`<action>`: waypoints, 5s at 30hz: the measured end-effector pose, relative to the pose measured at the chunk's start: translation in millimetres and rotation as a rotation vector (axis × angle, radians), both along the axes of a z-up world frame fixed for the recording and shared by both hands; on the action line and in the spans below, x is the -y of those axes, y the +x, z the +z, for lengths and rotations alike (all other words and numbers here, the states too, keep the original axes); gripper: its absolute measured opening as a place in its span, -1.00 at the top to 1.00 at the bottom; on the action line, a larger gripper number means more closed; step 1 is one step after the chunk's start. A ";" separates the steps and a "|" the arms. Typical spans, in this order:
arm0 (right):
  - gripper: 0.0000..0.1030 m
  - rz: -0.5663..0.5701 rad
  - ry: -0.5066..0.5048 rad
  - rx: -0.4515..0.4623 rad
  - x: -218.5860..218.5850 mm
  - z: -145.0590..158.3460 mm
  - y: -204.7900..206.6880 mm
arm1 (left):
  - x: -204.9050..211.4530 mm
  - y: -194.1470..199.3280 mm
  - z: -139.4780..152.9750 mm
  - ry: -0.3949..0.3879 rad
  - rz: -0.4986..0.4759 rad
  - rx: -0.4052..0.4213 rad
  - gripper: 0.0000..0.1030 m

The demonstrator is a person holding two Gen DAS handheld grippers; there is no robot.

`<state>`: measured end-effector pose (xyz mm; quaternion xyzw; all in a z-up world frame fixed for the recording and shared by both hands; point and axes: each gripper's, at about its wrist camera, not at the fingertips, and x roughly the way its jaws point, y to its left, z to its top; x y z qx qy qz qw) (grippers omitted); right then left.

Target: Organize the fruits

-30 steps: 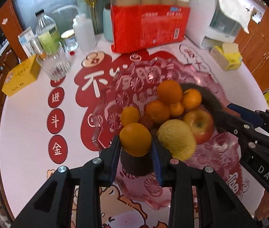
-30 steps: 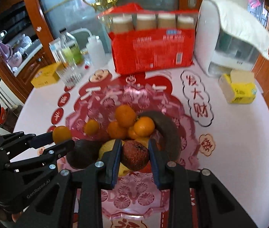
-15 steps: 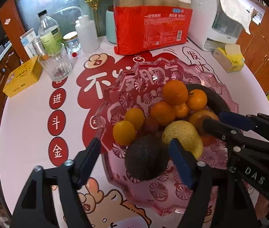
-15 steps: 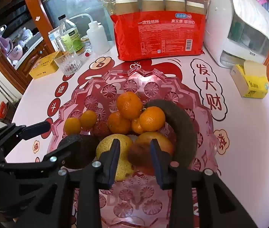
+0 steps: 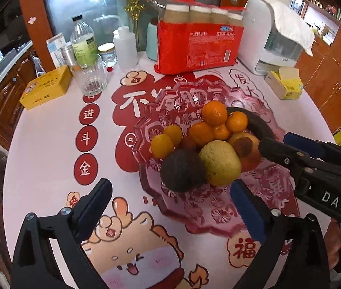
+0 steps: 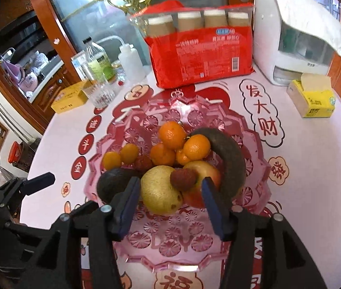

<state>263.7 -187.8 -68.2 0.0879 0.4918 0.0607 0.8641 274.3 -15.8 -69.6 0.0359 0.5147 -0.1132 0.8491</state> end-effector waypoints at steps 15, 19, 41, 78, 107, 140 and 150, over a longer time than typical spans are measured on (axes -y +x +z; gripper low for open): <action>-0.31 0.033 0.001 0.108 5.7 52.7 -86.6 | -9.2 -93.2 54.8 -0.004 0.082 0.081 -0.95; -0.38 0.051 -0.013 0.132 8.4 63.2 -115.1 | -4.8 -119.6 62.7 0.002 0.090 0.094 -0.95; -0.49 0.034 -0.050 0.123 35.9 81.1 -234.7 | 9.5 -246.1 82.5 0.023 0.187 0.089 -0.95; -0.49 0.068 -0.069 0.149 27.1 84.6 -265.4 | 19.1 -263.3 89.1 0.078 0.215 0.149 -0.95; -0.49 0.075 -0.063 0.145 18.5 87.3 -270.5 | 20.3 -265.1 89.1 0.075 0.224 0.145 -0.95; -0.49 0.078 -0.054 0.140 15.6 87.6 -277.0 | 16.5 -276.6 86.8 0.061 0.242 0.116 -0.95; -0.49 0.078 -0.052 0.139 14.3 86.8 -279.8 | 16.6 -283.0 85.0 0.054 0.251 0.108 -0.95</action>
